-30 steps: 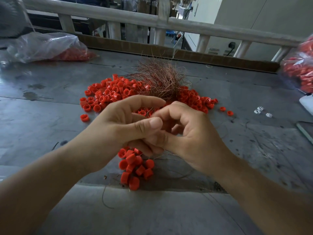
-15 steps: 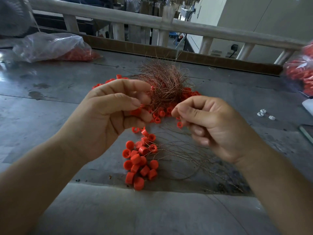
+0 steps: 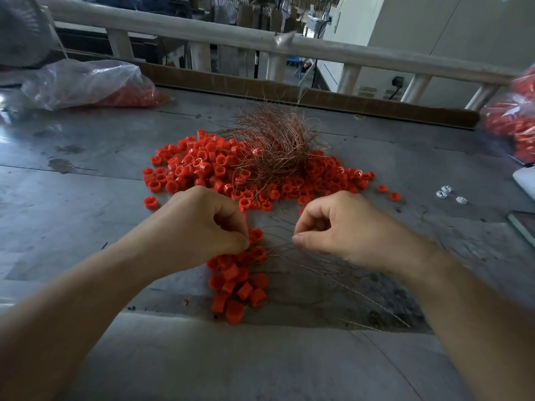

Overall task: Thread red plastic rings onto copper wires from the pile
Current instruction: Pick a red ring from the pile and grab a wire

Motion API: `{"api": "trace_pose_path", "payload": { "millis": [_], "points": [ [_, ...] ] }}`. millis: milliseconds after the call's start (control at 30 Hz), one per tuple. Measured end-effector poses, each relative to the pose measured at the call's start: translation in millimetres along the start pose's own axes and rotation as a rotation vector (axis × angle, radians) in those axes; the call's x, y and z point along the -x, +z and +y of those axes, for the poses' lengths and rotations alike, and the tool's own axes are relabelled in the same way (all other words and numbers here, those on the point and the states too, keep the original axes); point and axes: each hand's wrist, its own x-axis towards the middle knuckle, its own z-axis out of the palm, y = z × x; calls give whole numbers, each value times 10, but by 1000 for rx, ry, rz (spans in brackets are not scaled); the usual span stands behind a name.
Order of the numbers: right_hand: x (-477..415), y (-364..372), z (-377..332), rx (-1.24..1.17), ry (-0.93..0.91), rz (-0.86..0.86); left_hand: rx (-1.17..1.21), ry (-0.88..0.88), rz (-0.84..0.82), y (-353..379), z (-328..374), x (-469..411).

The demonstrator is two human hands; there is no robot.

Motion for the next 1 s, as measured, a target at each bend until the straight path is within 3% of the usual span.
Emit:
{"api": "trace_pose_path", "payload": {
  "millis": [100,200,300,433,600,767,1000],
  "points": [
    [2,0,-8,50,1,-18,62,-36,14,-20,-18,-12],
    [9,-58,-15,-6,-12,-36,124,-83,145,-88,-86,-68],
    [7,-99,-19,-206,-18,-40,-14,-130,360,-196,-235,-150],
    [-35,-82,25,-310,-22,84,-209,-192,550,-333,-389,-217],
    [-69,-35,78,-273,-18,248,-399,-201,548,-376,-496,-255],
    [-108,-53,134,-322,-17,404,-427,-261,484,-335,-512,-271],
    [-178,-128,248,-389,42,612,-415,-213,500,-337,-525,-277]
  ]
}}
